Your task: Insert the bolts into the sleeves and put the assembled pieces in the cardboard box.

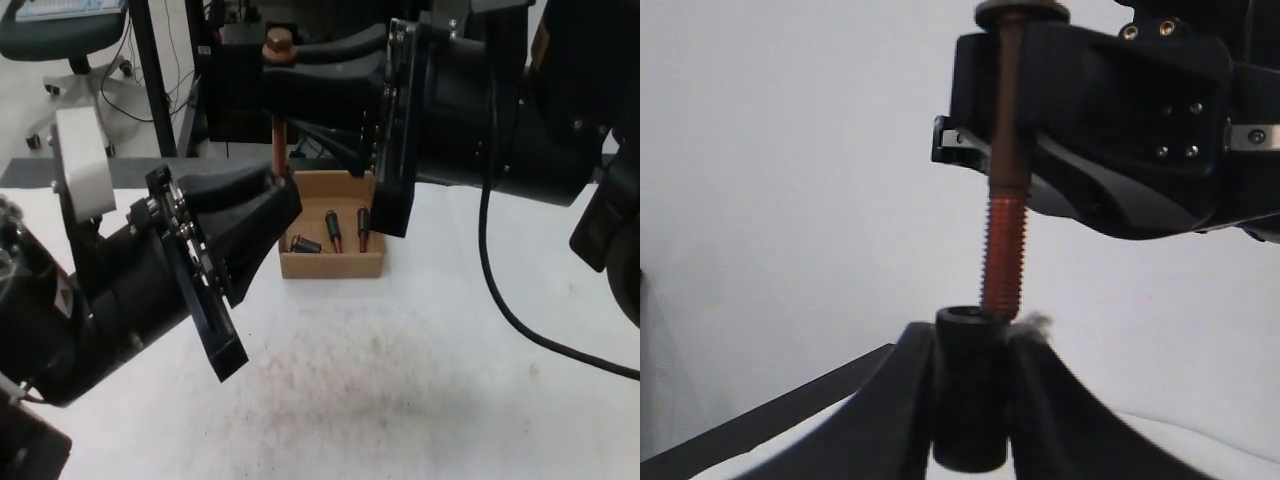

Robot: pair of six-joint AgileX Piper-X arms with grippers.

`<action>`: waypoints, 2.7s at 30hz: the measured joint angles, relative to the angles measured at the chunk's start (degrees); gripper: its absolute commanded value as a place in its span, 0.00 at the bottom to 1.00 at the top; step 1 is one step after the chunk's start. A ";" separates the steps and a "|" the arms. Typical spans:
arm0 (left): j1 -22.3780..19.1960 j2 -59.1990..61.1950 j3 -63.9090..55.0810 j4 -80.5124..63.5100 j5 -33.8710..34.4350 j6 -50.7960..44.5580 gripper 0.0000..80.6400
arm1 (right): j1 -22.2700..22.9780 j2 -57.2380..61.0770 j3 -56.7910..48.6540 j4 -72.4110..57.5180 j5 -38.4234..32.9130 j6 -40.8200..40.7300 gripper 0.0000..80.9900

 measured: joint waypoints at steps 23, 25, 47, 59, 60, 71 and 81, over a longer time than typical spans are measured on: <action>0.18 -3.16 -0.30 -2.00 -0.45 -1.47 0.00 | 0.61 -0.33 -0.28 4.10 1.62 -1.23 0.03; 0.18 -3.30 -0.30 -0.86 -0.45 -0.94 0.00 | 0.61 -0.33 -0.28 4.52 1.62 -1.23 0.13; 0.18 -4.58 -0.96 8.17 -5.80 7.22 0.00 | 0.17 0.59 0.49 2.66 5.09 -0.45 0.67; 0.18 -4.58 -0.96 12.74 -15.38 11.54 0.00 | 0.17 0.55 0.57 2.27 5.45 -0.34 0.41; 0.18 -4.58 -1.21 13.69 -15.86 11.53 0.00 | 0.17 0.55 0.57 2.27 6.15 0.11 0.26; 0.18 -0.28 -13.36 39.70 -16.49 11.53 0.00 | -2.12 -0.44 0.57 5.19 11.51 4.82 0.01; 2.65 30.85 -49.29 70.26 -13.22 11.53 0.00 | -6.25 -8.78 0.57 26.71 22.70 6.46 0.01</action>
